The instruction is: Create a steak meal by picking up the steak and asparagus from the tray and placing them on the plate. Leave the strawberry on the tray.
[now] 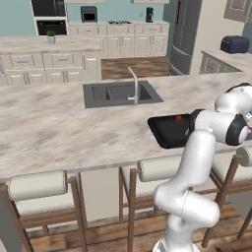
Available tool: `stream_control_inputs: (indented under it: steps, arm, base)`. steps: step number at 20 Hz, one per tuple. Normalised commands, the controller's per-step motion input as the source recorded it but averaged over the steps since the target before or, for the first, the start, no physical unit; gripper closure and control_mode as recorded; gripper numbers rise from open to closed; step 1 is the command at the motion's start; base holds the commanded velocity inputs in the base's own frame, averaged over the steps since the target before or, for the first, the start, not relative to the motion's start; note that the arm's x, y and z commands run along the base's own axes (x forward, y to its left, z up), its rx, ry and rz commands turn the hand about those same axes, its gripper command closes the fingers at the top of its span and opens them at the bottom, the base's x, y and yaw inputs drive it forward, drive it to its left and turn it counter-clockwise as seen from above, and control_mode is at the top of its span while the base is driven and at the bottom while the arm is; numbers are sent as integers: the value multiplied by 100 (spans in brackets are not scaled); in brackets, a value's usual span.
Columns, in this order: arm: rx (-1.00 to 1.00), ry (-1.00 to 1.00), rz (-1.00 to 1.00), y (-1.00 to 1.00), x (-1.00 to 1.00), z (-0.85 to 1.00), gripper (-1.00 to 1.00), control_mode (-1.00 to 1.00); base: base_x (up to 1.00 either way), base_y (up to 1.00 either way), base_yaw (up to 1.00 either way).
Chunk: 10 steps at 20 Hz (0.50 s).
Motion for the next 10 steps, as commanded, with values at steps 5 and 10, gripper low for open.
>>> stream_control_inputs:
  steps: [5, 10]
  arm:
    - [-17, -1, 0, 100, -10, 11, -100, -100]
    - [-4, 0, -7, 100, 0, 29, -100, -100]
  base:
    - [0, 0, 0]
    - [0, 0, 0]
